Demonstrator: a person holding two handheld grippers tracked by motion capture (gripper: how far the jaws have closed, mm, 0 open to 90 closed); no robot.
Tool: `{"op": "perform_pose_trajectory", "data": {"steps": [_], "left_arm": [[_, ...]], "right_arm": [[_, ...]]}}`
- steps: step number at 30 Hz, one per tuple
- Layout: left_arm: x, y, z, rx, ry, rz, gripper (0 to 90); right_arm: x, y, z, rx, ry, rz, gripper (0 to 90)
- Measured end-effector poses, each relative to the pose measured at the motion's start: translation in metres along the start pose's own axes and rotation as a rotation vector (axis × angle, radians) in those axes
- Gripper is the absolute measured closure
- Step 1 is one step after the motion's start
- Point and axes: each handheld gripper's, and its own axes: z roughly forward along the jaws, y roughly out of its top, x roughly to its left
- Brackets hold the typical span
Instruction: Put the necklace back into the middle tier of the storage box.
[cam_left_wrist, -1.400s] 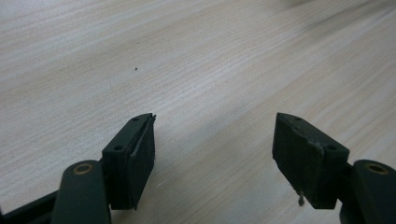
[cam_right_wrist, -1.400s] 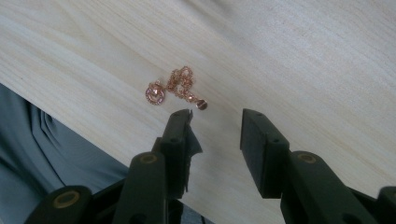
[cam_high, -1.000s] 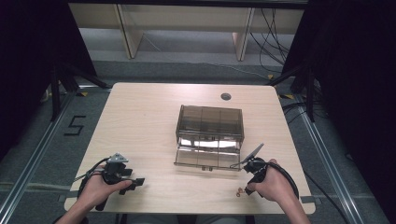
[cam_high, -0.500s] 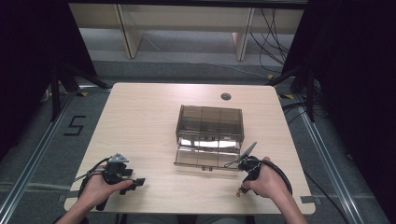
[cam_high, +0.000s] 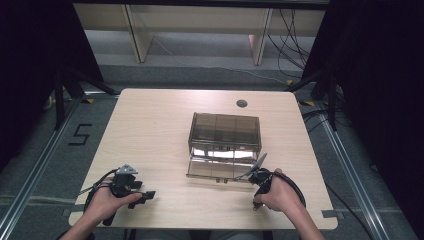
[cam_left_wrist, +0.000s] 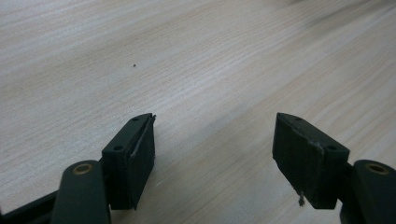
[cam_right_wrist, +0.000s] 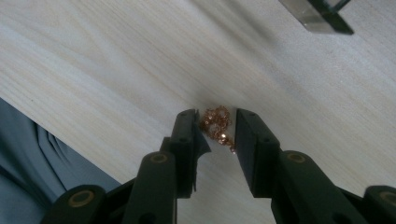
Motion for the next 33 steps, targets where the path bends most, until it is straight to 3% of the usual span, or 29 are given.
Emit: {"op": "perform_pose_trajectory", "data": {"steps": [1, 3, 5, 7, 8, 11, 15, 17, 18, 19, 22, 23, 24, 26, 27, 33], "left_arm": [[0.000, 0.000, 0.000, -0.002, 0.000, -0.005, 29.5], [0.000, 0.000, 0.000, 0.001, 0.006, -0.005, 29.5], [0.000, 0.000, 0.000, 0.002, 0.008, -0.004, 29.5], [0.000, 0.000, 0.000, -0.002, 0.000, -0.005, 29.5], [0.000, 0.000, 0.000, -0.001, 0.002, -0.004, 29.5], [0.000, 0.000, 0.000, -0.001, 0.000, -0.004, 29.5], [0.000, 0.000, 0.000, -0.002, 0.002, -0.004, 29.4], [0.000, 0.000, 0.000, -0.002, 0.004, -0.001, 29.4], [0.000, 0.000, 0.000, 0.001, 0.011, -0.006, 29.5], [0.000, 0.000, 0.000, 0.001, 0.009, -0.004, 29.5], [0.000, 0.000, 0.000, -0.003, 0.010, -0.005, 29.5], [-0.001, 0.000, 0.000, -0.005, 0.011, -0.005, 29.5], [0.000, 0.000, 0.000, -0.004, 0.011, -0.005, 29.5], [0.000, 0.000, 0.000, -0.005, 0.011, -0.005, 29.5], [0.000, 0.000, 0.000, -0.005, 0.006, -0.006, 29.5], [0.000, 0.000, 0.000, 0.000, 0.002, 0.001, 29.5]], "right_arm": [[-0.001, 0.000, 0.001, -0.002, 0.004, -0.025, 69.6], [0.001, 0.001, 0.002, 0.004, -0.001, -0.002, 69.9], [-0.001, 0.002, 0.004, 0.004, 0.000, -0.033, 70.3], [0.001, 0.002, 0.005, 0.012, -0.023, -0.013, 70.7], [-0.002, 0.001, 0.007, 0.004, -0.041, -0.044, 71.1], [-0.002, 0.003, 0.006, 0.010, -0.043, -0.051, 73.2], [0.004, 0.003, 0.006, 0.012, -0.061, -0.014, 76.5], [0.004, 0.002, 0.008, 0.005, -0.079, -0.034, 77.5], [0.007, 0.003, 0.006, 0.021, -0.084, -0.016, 78.9], [0.006, 0.003, 0.008, 0.013, -0.084, -0.043, 80.9], [0.009, 0.004, 0.009, 0.014, -0.094, -0.054, 83.0], [0.010, 0.004, 0.008, 0.018, -0.097, -0.037, 83.8], [0.010, 0.004, 0.008, 0.021, -0.094, -0.029, 84.2], [0.006, 0.004, 0.008, 0.008, -0.085, -0.061, 84.5], [0.007, 0.004, 0.008, 0.013, -0.080, -0.027, 84.6], [0.005, 0.005, 0.002, 0.001, -0.027, -0.028, 85.5]]}}
